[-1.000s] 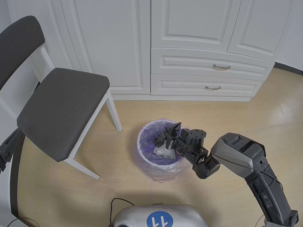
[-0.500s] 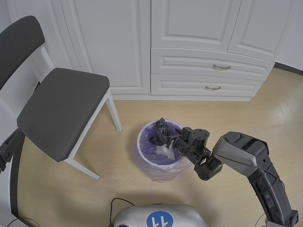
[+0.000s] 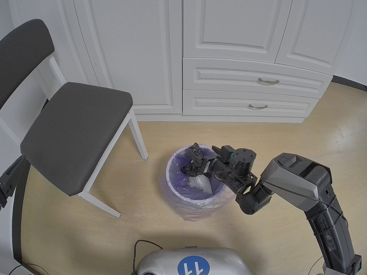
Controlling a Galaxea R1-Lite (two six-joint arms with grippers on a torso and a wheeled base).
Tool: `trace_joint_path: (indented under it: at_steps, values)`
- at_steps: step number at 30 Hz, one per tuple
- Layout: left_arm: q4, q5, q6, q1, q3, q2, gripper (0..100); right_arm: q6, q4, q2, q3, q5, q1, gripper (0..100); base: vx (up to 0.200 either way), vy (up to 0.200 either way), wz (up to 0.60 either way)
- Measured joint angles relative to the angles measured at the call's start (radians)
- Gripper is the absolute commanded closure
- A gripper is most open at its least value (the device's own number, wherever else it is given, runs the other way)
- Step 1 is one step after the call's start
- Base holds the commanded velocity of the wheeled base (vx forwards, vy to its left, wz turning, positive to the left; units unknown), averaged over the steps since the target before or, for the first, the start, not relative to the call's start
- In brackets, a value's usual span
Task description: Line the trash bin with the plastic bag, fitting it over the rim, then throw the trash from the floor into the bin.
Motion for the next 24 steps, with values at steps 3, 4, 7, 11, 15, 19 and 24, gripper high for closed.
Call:
trace_joint_path:
  at_steps: [3, 4, 7, 11, 15, 19, 24]
  values:
    - [0.000, 0.000, 0.000, 0.000, 0.000, 0.000, 0, 0.000, 0.012, 0.020, -0.045, -0.023, 0.008, 0, 0.000, 0.000, 0.00]
    - [0.000, 0.000, 0.000, 0.000, 0.000, 0.000, 0, 0.000, 0.017, 0.028, -0.063, -0.032, 0.009, 0, 0.000, 0.000, 0.00]
    - [0.000, 0.000, 0.000, 0.000, 0.001, 0.000, 0, 0.000, 0.052, 0.052, -0.117, -0.047, 0.013, 0, 0.000, 0.000, 0.00]
    - [0.000, 0.000, 0.000, 0.000, 0.003, 0.001, 0, 0.002, 0.075, 0.091, -0.199, -0.055, 0.009, 0, 0.000, 0.000, 0.00]
    - [0.000, -0.001, 0.004, 0.000, 0.007, 0.003, 0, 0.002, 0.101, 0.139, -0.285, -0.056, 0.001, 100, 0.000, 0.000, 0.00]
    - [0.000, -0.002, 0.005, 0.001, 0.008, 0.004, 0, 0.003, 0.109, 0.173, -0.324, -0.057, 0.000, 100, 0.000, 0.000, 0.00]
    - [0.000, -0.001, 0.005, 0.002, 0.008, 0.004, 0, 0.002, 0.076, 0.191, -0.331, -0.056, 0.002, 100, 0.000, 0.000, 0.00]
